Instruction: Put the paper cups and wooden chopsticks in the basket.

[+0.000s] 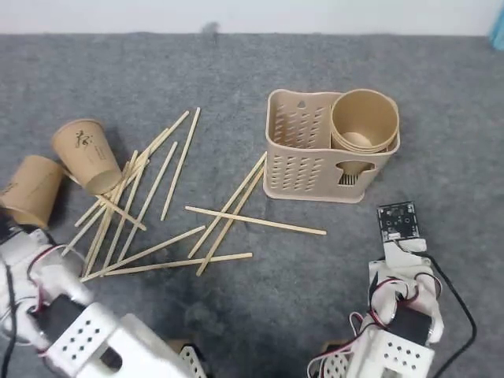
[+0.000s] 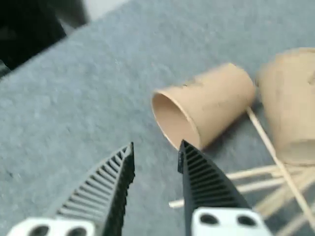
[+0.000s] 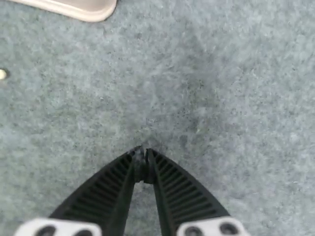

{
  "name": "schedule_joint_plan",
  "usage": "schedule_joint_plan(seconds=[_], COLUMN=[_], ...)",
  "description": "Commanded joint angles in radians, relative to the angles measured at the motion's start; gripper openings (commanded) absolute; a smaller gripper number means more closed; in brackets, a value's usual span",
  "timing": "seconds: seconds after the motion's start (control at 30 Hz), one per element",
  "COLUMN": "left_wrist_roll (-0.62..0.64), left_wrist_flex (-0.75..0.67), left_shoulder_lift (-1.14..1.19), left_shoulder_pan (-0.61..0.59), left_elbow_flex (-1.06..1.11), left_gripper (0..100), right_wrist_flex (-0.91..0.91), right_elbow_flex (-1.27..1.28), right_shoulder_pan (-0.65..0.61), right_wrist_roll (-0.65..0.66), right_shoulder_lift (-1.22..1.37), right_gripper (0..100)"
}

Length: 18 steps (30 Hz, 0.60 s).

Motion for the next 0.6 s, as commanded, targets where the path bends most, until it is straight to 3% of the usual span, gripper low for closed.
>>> schedule_joint_plan(seconds=[0.0,0.23,0.47,0.57], left_wrist_roll=[-0.002,0.002,0.002,0.002], left_wrist_flex=[-0.144,-0.304,-0.428,-0.394], left_shoulder_lift=[-0.005,-0.005,-0.003,-0.003], left_shoulder_pan=[-0.014,0.023,0.051,0.052], left_elbow_flex=[0.013,0.107,0.107,0.038], left_gripper=[15,32,32,32], right_wrist_flex=[-0.012,-0.002,0.004,0.004], right_elbow_flex=[-0.003,-0.005,-0.008,-0.008], right_shoulder_pan=[0.015,0.015,0.015,0.015], right_wrist_roll=[0.021,0.021,0.021,0.021], right_shoulder_lift=[-0.019,-0.019,-0.019,-0.019], right_gripper=[0.8,0.8,0.8,0.8])
